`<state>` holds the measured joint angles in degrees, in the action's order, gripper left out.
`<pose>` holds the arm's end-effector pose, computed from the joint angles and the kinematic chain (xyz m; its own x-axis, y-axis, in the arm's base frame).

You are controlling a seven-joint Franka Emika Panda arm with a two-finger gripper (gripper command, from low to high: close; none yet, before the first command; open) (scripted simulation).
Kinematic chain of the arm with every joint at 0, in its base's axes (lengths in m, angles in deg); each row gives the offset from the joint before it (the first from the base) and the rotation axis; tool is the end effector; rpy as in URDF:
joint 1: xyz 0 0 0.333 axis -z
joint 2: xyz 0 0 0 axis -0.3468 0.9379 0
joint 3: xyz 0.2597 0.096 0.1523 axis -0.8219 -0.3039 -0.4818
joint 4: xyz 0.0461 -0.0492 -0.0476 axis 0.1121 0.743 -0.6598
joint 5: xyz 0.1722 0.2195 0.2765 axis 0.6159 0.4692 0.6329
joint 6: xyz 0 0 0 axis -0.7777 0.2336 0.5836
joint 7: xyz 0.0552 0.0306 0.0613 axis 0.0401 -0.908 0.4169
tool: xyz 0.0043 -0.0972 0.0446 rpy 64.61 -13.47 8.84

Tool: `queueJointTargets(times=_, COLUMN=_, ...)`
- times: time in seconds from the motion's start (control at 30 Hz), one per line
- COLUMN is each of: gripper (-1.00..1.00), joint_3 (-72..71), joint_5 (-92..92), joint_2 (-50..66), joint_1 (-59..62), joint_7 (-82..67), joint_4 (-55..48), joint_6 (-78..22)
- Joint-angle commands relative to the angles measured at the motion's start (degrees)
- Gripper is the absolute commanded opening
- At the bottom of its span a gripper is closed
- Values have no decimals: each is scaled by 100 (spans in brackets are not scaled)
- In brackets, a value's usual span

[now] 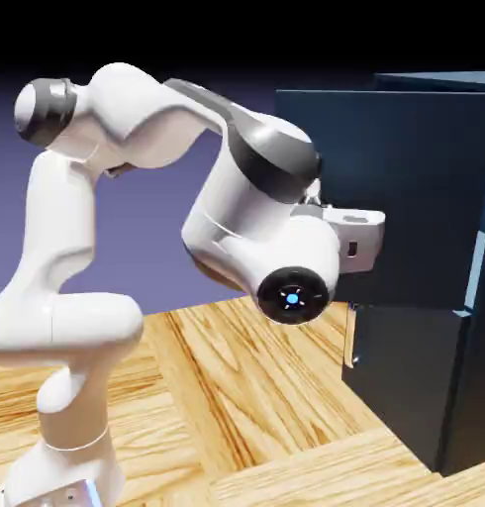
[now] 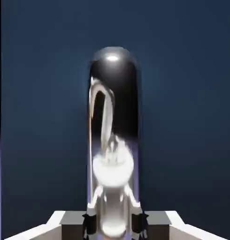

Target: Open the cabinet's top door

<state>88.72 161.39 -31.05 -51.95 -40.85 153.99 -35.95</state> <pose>0.3148 -0.2298 0.5200 0.6156 -0.3477 0.7072 0.6158 -0.3477 -0.7070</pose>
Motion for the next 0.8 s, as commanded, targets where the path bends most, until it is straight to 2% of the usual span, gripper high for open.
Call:
queueJointTargets(times=0.0, gripper=-100, joint_3=-69, joint_5=-180, joint_2=-208, joint_1=75, joint_7=-78, joint_4=-165, joint_6=-25)
queueJointTargets(times=0.33, gripper=-100, joint_3=-719, joint_5=-1787, joint_2=-2285, joint_1=396, joint_7=-342, joint_4=-1729, joint_6=58)
queueJointTargets(times=0.73, gripper=-100, joint_3=-938, joint_5=-3227, joint_2=-4586, joint_1=-236, joint_7=229, joint_4=-3507, joint_6=135)
queueJointTargets(times=0.77, gripper=100, joint_3=-938, joint_5=-3227, joint_2=-4586, joint_1=-236, joint_7=229, joint_4=-3507, joint_6=135)
